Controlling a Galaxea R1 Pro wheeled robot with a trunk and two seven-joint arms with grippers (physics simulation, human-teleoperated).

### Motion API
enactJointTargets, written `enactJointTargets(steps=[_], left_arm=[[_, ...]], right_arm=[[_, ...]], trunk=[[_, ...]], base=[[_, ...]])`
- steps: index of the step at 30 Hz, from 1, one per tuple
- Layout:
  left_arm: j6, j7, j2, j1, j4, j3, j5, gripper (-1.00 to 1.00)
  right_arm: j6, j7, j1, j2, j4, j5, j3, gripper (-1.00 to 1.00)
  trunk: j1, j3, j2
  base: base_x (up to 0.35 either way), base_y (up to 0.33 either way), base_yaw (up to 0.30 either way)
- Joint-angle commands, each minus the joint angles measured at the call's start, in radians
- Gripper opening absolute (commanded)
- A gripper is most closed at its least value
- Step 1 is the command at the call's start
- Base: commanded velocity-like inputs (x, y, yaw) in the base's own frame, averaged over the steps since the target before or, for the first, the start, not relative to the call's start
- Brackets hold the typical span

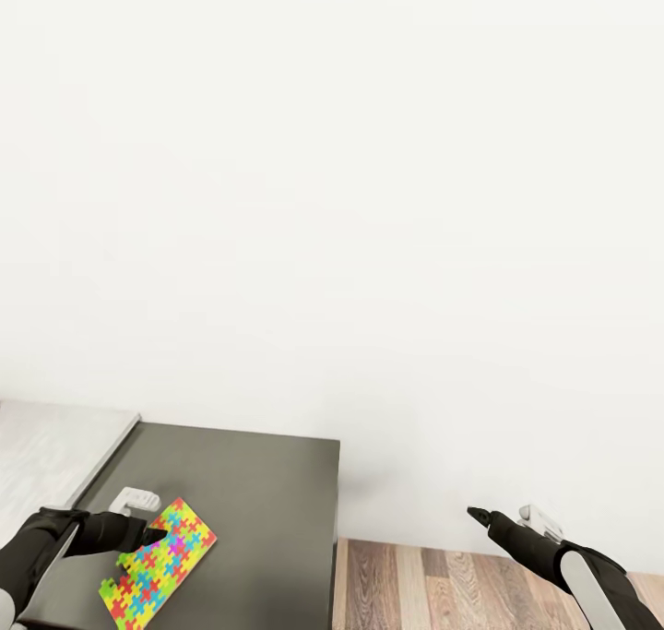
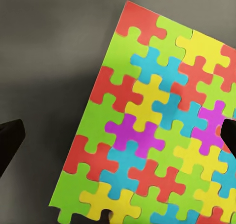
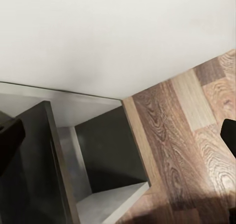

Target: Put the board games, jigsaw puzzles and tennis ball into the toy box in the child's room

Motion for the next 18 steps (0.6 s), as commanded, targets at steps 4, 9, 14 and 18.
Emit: enactJointTargets(steps=[4, 9, 14, 18], left_arm=[[0.005, -0.008, -0.003, -0.001, -0.001, 0.006, -0.007, 1.0], [-0.003, -0.009, -0.005, -0.001, -0.001, 0.007, -0.007, 1.0], [-0.008, -0.011, -0.005, -0.001, -0.001, 0.006, -0.007, 1.0], [-0.009, -0.011, -0.004, -0.001, -0.001, 0.005, -0.008, 1.0]], right_arm=[[0.006, 0.004, -0.001, 0.0, -0.001, 0.001, -0.002, 1.0], [0.006, 0.004, -0.001, 0.0, -0.001, 0.001, -0.002, 1.0], [0.006, 0.004, -0.001, 0.0, -0.001, 0.001, -0.002, 1.0], [0.006, 0.004, -0.001, 0.0, -0.001, 0.002, -0.003, 1.0]], trunk=[[0.001, -0.009, -0.002], [0.001, -0.017, -0.002], [0.001, -0.025, -0.002], [0.001, -0.032, -0.002]], base=[[0.0, 0.0, 0.0], [0.0, 0.0, 0.0], [0.0, 0.0, 0.0], [0.0, 0.0, 0.0]])
